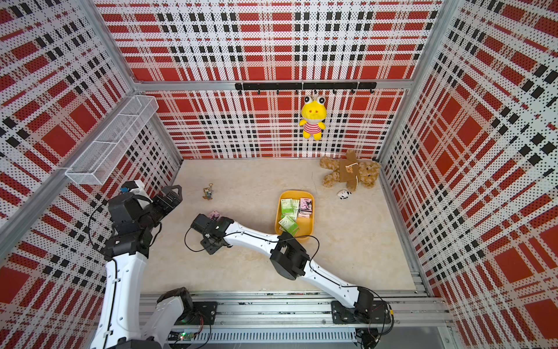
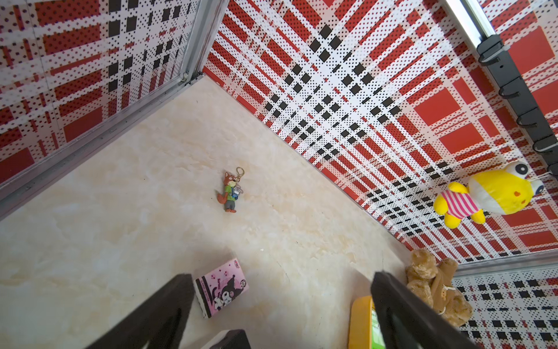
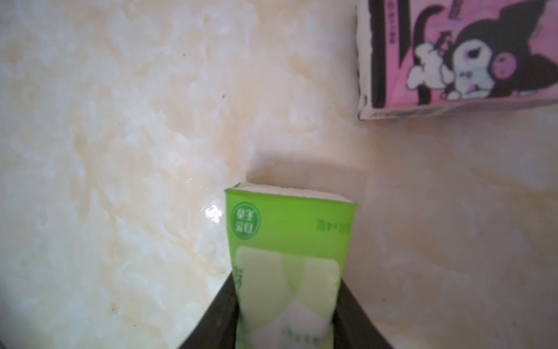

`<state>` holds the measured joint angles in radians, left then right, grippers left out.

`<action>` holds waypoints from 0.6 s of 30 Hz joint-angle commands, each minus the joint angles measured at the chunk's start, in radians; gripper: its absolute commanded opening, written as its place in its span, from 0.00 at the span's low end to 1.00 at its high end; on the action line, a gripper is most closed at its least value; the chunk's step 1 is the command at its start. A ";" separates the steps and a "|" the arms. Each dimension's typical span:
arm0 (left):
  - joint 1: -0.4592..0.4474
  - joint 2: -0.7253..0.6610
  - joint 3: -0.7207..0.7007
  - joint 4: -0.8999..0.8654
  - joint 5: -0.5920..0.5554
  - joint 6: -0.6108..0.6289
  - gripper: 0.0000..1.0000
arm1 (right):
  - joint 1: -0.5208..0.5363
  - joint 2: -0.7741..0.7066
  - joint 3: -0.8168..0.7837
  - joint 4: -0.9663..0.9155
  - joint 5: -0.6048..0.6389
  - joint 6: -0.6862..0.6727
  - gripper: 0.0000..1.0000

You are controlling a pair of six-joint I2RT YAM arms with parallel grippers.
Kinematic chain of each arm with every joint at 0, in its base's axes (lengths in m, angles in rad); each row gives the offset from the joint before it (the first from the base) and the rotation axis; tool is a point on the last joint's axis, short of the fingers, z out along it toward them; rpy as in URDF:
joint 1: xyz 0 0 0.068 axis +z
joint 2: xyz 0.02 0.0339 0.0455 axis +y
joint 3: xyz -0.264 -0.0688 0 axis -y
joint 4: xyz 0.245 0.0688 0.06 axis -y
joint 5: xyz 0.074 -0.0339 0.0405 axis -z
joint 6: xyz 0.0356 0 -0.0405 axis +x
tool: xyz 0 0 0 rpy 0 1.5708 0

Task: Put the pocket tissues into the storage box
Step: Pick up the pocket tissues from the center of the board.

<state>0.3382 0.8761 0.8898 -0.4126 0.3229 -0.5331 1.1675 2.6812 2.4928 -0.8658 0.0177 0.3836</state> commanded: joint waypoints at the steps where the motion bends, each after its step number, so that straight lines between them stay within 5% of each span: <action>1: -0.009 0.006 0.013 0.020 0.010 0.015 0.99 | -0.005 -0.123 -0.170 0.085 -0.004 -0.004 0.39; 9: -0.009 -0.001 0.007 0.020 0.011 0.007 0.99 | -0.076 -0.429 -0.497 0.273 -0.039 0.063 0.37; 18: -0.009 0.004 0.006 0.023 0.018 -0.005 0.99 | -0.203 -0.780 -0.855 0.323 0.066 0.121 0.37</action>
<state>0.3332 0.8825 0.8898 -0.4122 0.3328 -0.5358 0.9939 1.9797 1.7077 -0.5629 0.0292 0.4675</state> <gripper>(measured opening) 0.992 0.393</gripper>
